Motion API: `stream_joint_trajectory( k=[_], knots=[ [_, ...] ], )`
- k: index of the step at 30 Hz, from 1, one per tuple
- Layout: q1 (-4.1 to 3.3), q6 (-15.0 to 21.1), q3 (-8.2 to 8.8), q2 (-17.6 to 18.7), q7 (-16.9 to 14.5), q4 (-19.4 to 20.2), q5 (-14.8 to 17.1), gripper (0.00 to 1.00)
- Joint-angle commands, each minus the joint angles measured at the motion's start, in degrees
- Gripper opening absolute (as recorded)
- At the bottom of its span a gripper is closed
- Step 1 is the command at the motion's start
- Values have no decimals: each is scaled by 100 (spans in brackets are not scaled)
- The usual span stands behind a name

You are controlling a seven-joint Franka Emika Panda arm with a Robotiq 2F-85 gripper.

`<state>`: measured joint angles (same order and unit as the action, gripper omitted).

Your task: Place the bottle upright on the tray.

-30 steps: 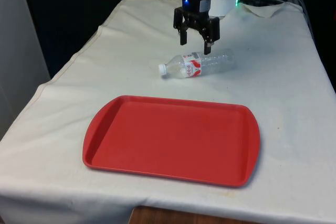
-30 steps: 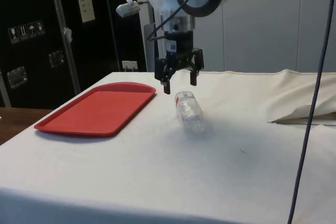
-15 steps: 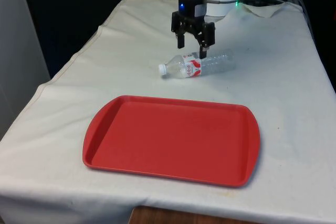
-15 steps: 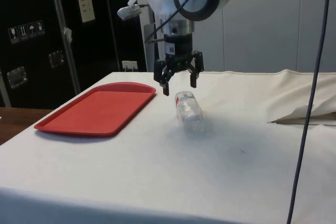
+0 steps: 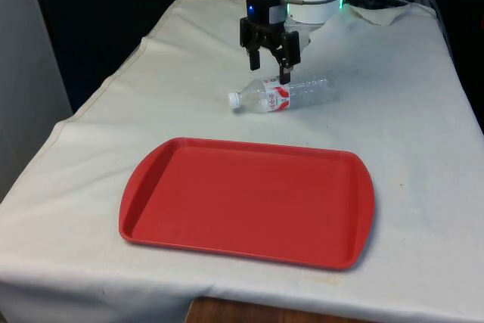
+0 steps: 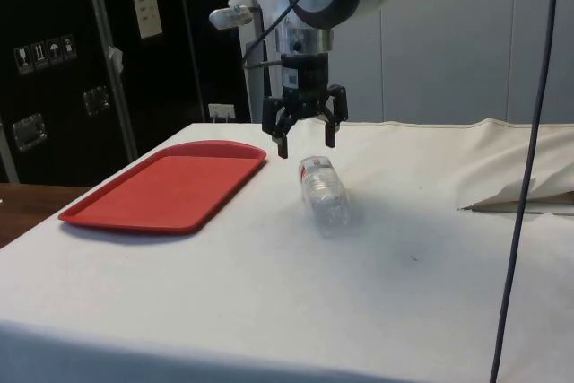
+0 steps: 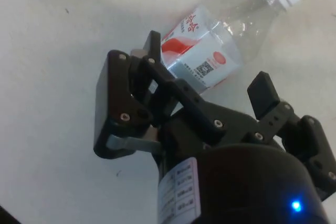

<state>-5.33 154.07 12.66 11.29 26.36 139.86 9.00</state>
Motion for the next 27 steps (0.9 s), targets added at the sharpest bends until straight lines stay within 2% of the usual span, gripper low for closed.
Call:
stream_joint_trajectory(
  k=[1,2,3,4,11,12,13,14,19,20,21,22,27],
  knots=[
    [69,-92,-69,11,-201,-46,235,100],
    [74,-115,-57,29,-252,-69,292,100],
    [17,-86,29,46,-155,-63,160,100],
    [86,-160,-40,69,-338,-115,395,100],
    [115,-304,0,183,-630,-258,756,100],
    [52,-246,74,206,-510,-241,602,100],
    [126,-338,11,206,-710,-292,859,100],
    [132,-361,17,223,-756,-309,922,100],
    [126,-498,63,258,-968,-378,1243,100],
    [74,-458,132,281,-882,-367,1123,100],
    [74,-476,132,281,-905,-367,1175,100],
    [126,-533,74,264,-1003,-384,1335,100],
    [120,-625,97,269,-1026,-407,1541,100]
  ],
)
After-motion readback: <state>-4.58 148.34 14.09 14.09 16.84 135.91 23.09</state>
